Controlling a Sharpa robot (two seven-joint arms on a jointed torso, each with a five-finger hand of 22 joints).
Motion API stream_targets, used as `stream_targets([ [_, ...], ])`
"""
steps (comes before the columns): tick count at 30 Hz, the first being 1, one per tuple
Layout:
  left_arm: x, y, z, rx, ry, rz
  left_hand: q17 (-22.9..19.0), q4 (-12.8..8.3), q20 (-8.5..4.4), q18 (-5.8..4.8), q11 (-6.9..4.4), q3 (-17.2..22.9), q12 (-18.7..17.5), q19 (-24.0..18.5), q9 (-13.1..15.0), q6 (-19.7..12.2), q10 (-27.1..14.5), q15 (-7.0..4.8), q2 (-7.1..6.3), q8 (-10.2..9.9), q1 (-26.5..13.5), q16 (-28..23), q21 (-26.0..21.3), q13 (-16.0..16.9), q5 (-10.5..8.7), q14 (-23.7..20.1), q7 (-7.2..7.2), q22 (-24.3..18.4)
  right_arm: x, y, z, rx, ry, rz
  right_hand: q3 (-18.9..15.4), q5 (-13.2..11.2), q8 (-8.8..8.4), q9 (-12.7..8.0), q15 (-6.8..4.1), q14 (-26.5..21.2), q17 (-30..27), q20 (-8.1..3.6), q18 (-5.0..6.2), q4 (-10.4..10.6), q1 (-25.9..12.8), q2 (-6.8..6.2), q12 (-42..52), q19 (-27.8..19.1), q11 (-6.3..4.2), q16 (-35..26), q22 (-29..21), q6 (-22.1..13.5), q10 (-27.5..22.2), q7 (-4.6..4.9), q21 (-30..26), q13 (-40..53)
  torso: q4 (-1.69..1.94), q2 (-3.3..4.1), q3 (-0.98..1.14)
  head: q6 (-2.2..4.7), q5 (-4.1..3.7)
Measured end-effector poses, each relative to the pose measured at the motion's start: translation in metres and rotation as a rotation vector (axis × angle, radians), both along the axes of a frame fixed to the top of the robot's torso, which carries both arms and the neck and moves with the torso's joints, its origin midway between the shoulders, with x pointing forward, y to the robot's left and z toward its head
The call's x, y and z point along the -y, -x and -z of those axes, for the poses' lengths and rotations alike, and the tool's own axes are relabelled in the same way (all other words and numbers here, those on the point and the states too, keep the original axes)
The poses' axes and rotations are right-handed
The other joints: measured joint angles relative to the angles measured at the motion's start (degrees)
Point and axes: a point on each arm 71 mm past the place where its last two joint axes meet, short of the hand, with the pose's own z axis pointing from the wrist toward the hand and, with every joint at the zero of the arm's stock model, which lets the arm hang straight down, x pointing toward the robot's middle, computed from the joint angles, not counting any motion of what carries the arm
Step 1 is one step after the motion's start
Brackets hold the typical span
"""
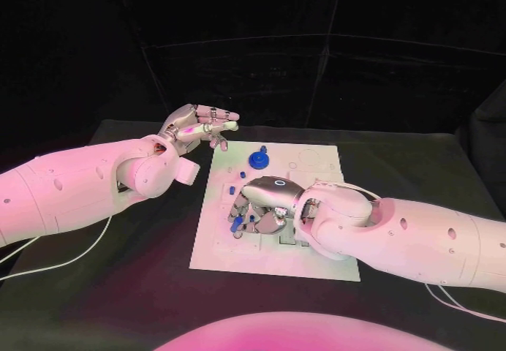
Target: Assemble the parts on the task board
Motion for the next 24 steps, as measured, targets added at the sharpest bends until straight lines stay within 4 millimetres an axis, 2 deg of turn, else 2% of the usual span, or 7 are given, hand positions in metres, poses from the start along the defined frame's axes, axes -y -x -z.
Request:
stream_targets([
  [9, 0.001, 0.0, 0.0, 0.0, 0.001, 0.004, 0.0, 0.0, 0.0, 0.0, 0.0, 0.0, 0.0, 0.0, 0.0, 0.0, 0.0, 0.0, 0.0, 0.0, 0.0, 0.0, 0.0, 0.0, 0.0, 0.0, 0.0, 0.0, -0.003, -0.001, 0.016, -0.013, 0.06, -0.017, 0.2, 0.0, -0.22, 0.0, 0.0, 0.0, 0.0, 0.0, 0.01, 0.2, 0.0, 0.0, 0.0, 0.0, 0.0, 0.0, -0.1, 0.0, 0.0, -0.01, 0.0, 0.0, -0.07, -0.03, 0.06, -0.19, 0.18],
  [24, 0.001, 0.0, 0.0, -0.001, 0.002, 0.006, 0.0, 0.0, 0.0, 0.0, 0.0, 0.0, 0.0, 0.0, 0.0, 0.0, 0.0, 0.0, 0.0, 0.0, 0.0, 0.0, 0.0, 0.0, 0.0, 0.0, 0.0, 0.0, -0.004, -0.003, 0.019, 0.019, 0.103, 0.002, 0.7, 0.2, -0.48, 0.0, 0.0, 0.0, 0.0, 0.0, 0.01, 0.0, 0.0, 0.0, -0.2, 0.0, 0.0, -0.2, -0.1, -0.1, 0.0, 0.06, 0.0, 0.0, -0.1, -0.02, 0.08, -0.4, 0.17],
])
